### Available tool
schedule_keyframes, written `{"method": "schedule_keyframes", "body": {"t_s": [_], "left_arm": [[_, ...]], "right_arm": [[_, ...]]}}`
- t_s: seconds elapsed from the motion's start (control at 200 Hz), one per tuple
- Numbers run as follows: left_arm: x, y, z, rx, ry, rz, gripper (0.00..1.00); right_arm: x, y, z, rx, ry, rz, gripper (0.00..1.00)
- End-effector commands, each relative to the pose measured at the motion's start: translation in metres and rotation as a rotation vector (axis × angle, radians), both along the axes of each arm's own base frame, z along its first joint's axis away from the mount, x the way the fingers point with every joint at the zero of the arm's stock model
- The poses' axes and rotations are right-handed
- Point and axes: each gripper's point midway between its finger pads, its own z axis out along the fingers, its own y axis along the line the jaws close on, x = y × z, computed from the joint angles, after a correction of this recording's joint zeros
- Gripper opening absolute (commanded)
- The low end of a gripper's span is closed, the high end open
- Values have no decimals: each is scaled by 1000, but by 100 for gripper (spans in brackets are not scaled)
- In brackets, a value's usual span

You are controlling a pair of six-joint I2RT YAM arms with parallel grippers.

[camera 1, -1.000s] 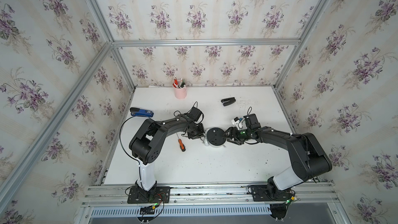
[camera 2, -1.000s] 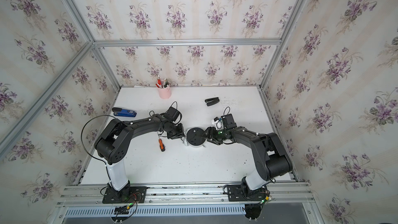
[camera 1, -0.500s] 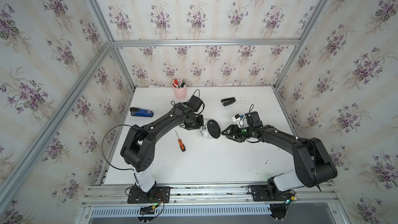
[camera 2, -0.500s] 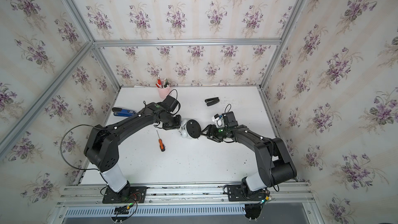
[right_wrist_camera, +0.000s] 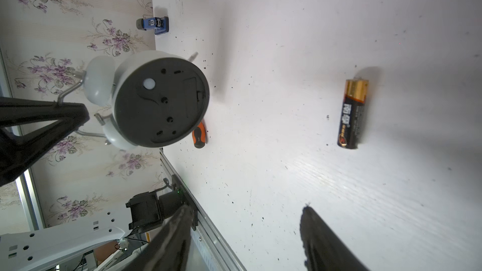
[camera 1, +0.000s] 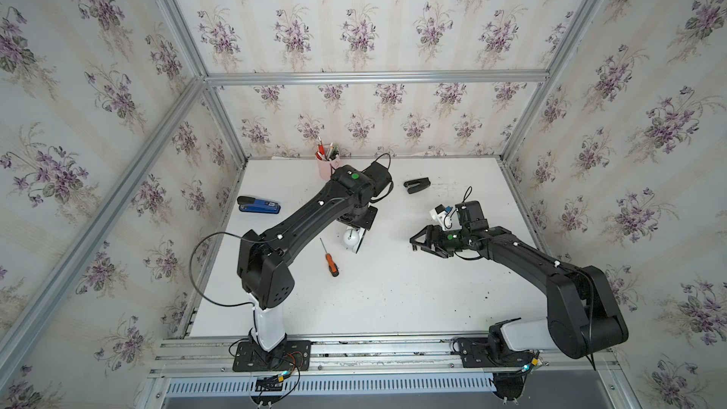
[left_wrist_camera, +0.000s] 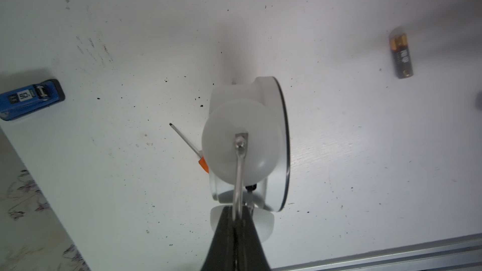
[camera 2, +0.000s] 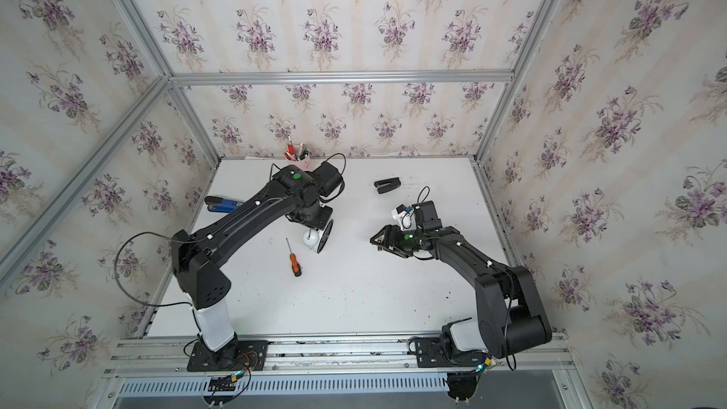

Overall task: Remove the battery from the alarm
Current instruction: Adjust the alarm at the center of the board.

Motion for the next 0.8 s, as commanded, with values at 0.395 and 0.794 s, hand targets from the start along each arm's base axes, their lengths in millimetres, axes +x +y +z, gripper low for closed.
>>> {"method": "schedule_keyframes", "body": {"t_s": [0.395,0.794], "left_arm": [[-30,-42,-17,420,-53,-250,0],[-85,-90,-60,423,-58,-319,4]], "right_arm": [[-20,-41,11,7,-16,-49,69],[-22,-56,15,-12,5,-115,69]]}}
